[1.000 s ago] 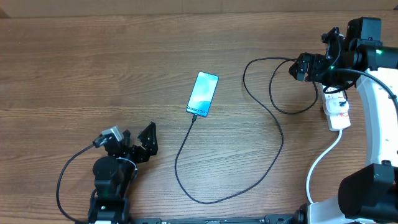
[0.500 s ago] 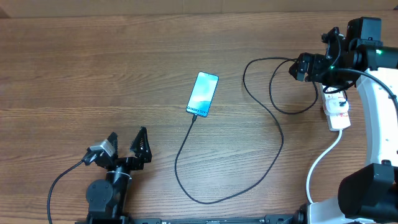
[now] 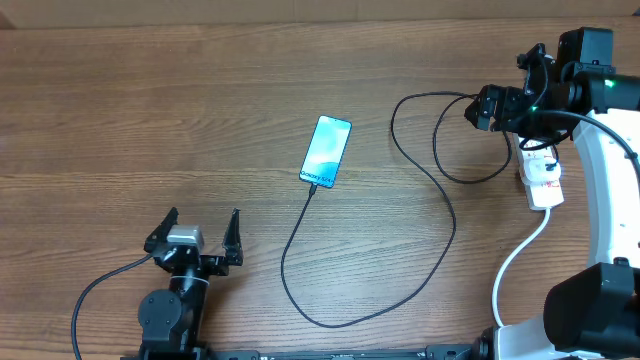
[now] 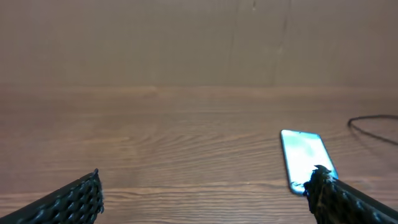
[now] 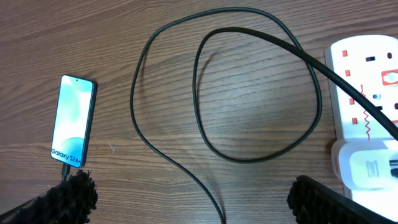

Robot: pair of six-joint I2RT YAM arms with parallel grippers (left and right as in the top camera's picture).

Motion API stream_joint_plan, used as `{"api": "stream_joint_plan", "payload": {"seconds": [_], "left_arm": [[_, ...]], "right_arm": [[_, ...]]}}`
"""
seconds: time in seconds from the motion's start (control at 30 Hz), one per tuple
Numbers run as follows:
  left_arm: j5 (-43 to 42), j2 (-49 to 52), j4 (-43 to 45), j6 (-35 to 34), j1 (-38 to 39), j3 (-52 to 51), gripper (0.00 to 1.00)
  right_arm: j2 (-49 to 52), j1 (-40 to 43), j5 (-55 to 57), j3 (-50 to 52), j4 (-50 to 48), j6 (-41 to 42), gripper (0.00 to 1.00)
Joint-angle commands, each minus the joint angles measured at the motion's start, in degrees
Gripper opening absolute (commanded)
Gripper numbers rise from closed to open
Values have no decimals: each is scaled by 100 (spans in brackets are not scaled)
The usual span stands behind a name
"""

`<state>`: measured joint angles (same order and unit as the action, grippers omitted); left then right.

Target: Plug charger to phone and switch on socket

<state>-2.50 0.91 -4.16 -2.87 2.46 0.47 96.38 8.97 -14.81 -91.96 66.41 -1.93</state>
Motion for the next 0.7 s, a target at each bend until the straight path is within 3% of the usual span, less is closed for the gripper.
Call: {"api": "stream_joint_plan", "payload": {"seconds": [0.0, 0.67], "left_arm": [[103, -72, -13, 546, -74, -20, 100], [103, -68, -17, 549, -245, -20, 100]], "right_arm": [[-101, 13, -31, -138, -31, -48, 100], [-101, 13, -31, -138, -33, -48, 100]]}}
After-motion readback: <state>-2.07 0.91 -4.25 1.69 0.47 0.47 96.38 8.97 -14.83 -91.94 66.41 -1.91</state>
